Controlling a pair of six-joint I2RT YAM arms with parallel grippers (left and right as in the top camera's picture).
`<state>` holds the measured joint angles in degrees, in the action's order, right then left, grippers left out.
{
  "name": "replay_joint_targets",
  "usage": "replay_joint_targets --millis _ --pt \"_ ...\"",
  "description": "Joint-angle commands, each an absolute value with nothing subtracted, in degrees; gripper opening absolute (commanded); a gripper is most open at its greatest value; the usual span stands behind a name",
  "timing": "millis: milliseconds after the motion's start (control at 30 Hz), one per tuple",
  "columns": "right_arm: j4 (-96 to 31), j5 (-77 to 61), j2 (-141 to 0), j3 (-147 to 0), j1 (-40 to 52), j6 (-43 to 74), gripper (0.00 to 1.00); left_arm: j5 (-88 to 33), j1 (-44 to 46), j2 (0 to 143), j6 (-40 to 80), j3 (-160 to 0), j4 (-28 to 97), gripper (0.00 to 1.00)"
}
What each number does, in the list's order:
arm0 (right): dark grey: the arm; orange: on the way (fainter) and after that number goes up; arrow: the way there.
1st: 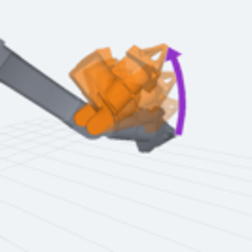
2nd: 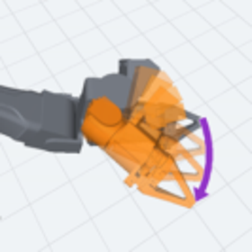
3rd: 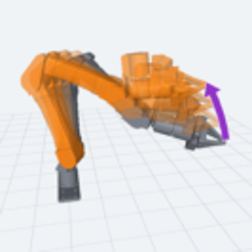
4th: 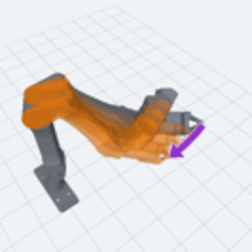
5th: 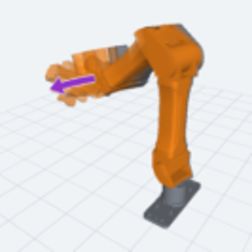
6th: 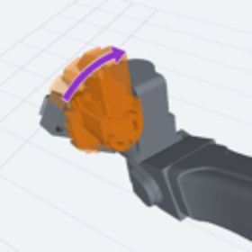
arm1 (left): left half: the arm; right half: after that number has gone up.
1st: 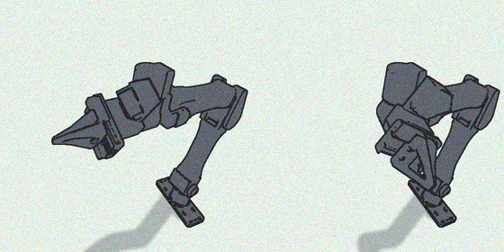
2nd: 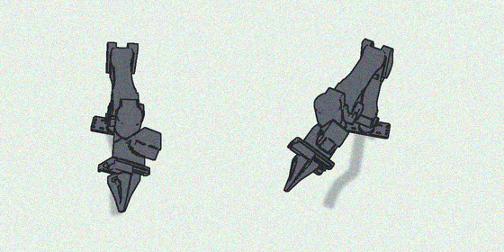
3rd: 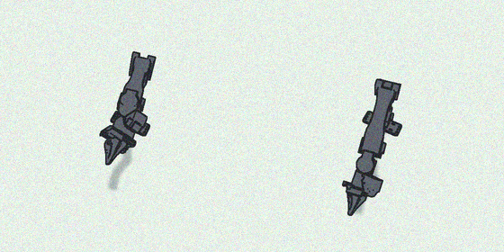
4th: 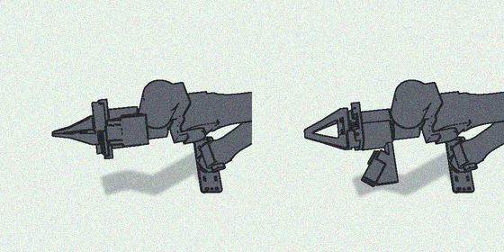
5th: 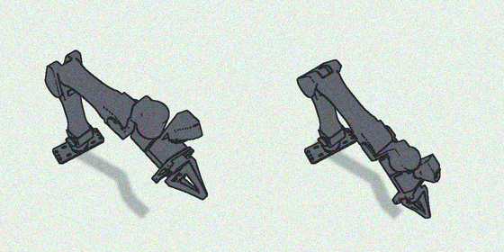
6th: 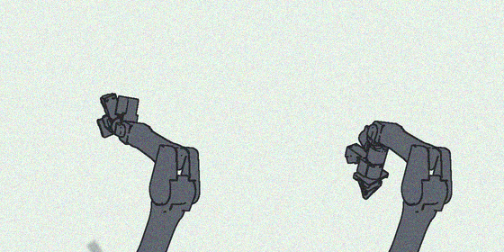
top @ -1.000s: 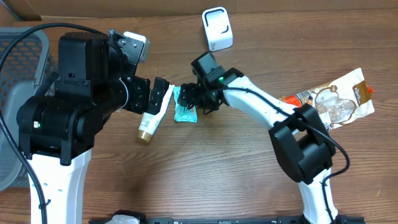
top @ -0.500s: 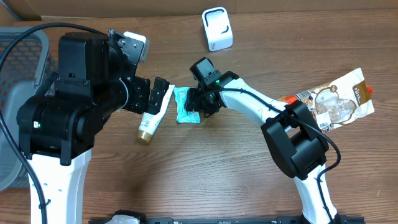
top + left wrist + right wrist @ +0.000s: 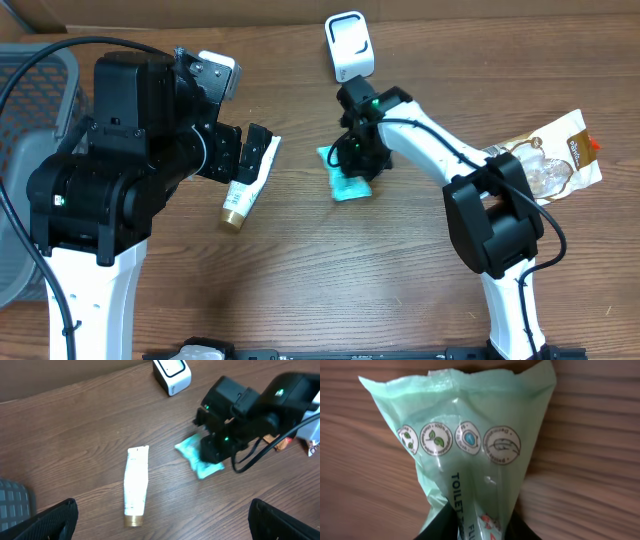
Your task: Scan the item barcode
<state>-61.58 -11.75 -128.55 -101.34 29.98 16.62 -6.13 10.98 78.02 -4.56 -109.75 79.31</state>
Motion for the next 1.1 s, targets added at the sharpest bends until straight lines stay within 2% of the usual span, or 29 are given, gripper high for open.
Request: replay_joint_targets --millis 0,100,267,533,1067 --pt "-66.6 7.1 -129.1 -104.8 29.9 11.5 0.32 -5.8 10.9 78.3 -3.8 -109.6 79.3 1.00" --pt "-68.8 9.2 -129.1 -106.3 30.3 11.5 0.41 -5.8 10.9 78.3 -3.8 -109.6 79.3 1.00" --pt "-68.9 11.7 -129.1 -107.2 31.6 11.5 0.44 -5.8 10.9 78.3 -3.8 -109.6 79.3 1.00" --pt "-68.8 14.2 -129.1 -111.1 36.6 12.2 0.56 -5.8 10.9 78.3 -3.8 -109.6 79.3 1.00" --pt "-58.9 23.7 -129.3 -100.9 38.7 12.1 0.57 -5.8 10.9 78.3 -3.8 -109.6 79.3 0.99"
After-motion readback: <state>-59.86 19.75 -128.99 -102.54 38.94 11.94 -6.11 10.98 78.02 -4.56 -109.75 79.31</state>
